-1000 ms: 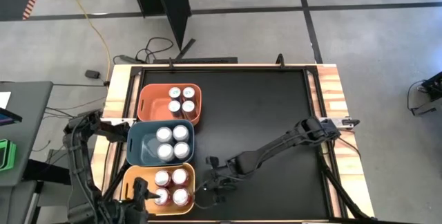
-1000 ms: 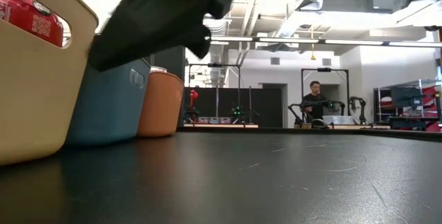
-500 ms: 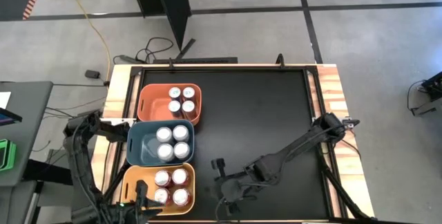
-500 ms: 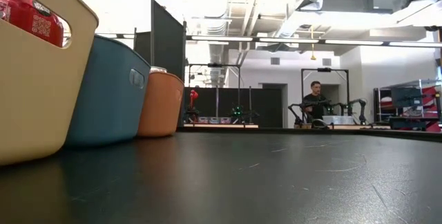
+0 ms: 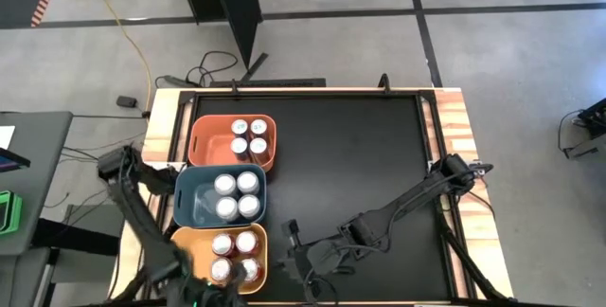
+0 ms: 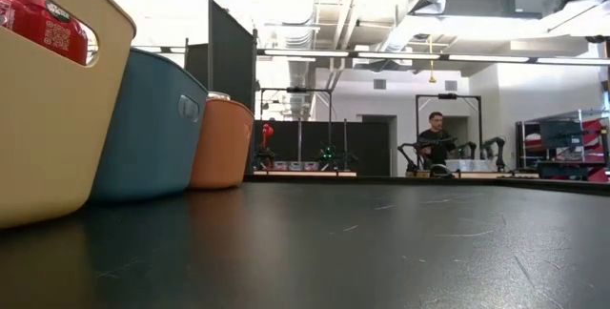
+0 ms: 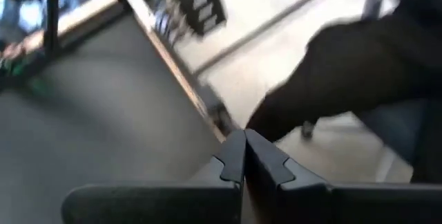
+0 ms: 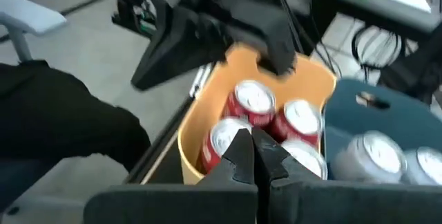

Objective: Sort soda cans
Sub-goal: Return to Home Position

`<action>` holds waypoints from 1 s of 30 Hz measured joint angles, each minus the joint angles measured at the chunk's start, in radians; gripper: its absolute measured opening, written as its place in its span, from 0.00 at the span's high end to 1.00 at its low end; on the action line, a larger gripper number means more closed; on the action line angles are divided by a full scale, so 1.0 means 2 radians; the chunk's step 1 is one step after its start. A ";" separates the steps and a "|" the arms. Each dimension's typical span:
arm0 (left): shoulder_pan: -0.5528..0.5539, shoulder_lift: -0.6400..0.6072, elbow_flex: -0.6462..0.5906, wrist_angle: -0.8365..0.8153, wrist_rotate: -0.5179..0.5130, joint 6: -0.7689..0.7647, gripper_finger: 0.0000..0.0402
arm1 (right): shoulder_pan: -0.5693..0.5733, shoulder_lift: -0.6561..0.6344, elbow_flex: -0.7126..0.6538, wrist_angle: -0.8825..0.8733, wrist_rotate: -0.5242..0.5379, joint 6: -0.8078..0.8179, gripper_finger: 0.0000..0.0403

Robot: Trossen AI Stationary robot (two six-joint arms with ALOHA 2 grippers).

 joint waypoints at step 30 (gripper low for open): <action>-0.069 -0.557 -0.416 0.170 -0.222 0.095 1.00 | -0.017 -0.448 -0.591 0.334 0.062 -0.005 1.00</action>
